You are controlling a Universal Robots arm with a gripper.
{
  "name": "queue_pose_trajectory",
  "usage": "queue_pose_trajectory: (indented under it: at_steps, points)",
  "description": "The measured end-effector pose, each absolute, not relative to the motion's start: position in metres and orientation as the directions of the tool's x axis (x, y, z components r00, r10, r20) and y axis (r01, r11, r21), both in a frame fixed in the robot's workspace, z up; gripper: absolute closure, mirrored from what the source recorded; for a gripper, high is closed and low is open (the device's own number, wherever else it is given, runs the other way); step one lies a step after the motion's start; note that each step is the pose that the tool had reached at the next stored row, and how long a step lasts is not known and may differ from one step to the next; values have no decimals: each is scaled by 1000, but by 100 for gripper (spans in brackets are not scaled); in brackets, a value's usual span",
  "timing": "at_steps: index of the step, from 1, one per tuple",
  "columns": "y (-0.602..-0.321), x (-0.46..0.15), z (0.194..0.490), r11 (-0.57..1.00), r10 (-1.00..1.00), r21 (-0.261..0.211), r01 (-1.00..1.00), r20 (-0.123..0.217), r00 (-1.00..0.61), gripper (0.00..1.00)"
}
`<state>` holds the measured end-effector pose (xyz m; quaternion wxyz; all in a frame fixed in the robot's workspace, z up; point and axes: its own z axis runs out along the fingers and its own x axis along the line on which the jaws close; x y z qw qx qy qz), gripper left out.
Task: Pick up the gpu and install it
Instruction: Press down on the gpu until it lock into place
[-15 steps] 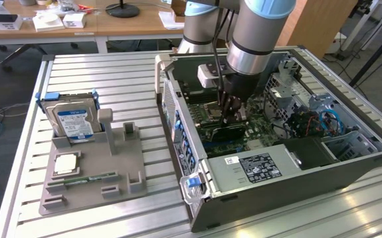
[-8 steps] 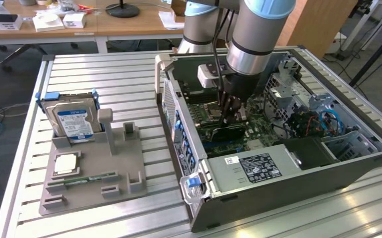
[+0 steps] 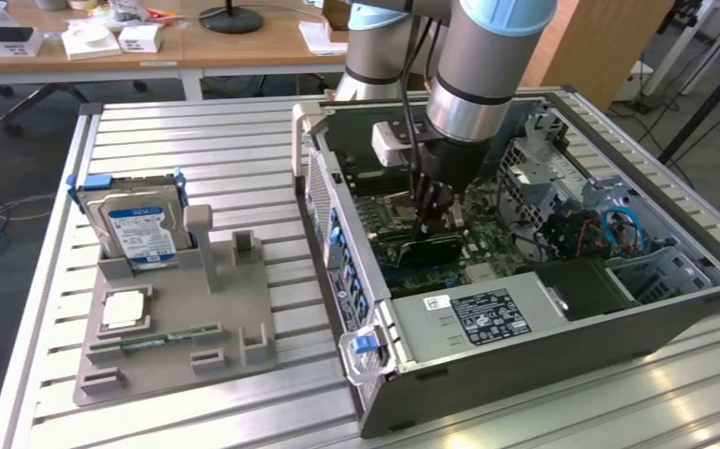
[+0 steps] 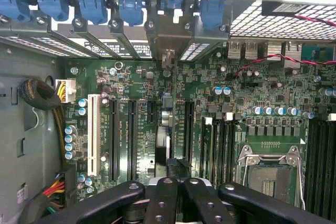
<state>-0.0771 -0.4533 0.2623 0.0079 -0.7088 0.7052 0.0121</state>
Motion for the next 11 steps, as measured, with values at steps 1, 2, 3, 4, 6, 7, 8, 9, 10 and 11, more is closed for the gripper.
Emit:
queue_pose_trajectory:
  at_steps: [1,2,3,4,6,7,8,9,10,11]
  points:
    - [-453,-77,262,-5,-1000,6,-1000,-28,5,90]
    - [-453,-77,262,-5,-1000,6,-1000,-28,5,90]
    - [-453,-77,262,-5,-1000,6,-1000,-28,5,90]
    - [-453,-77,262,-5,-1000,6,-1000,-28,5,90]
    - [-453,-77,262,-5,-1000,6,-1000,-28,5,90]
    - [-453,-77,262,-5,-1000,6,-1000,-28,5,90]
    - [-453,-77,262,-5,-1000,6,-1000,-28,5,90]
    - [-453,-77,262,-5,-1000,6,-1000,-28,5,90]
    - [-453,-77,263,-5,-1000,5,-1000,-29,5,90]
    - [-453,-77,263,-5,-1000,5,-1000,-29,5,90]
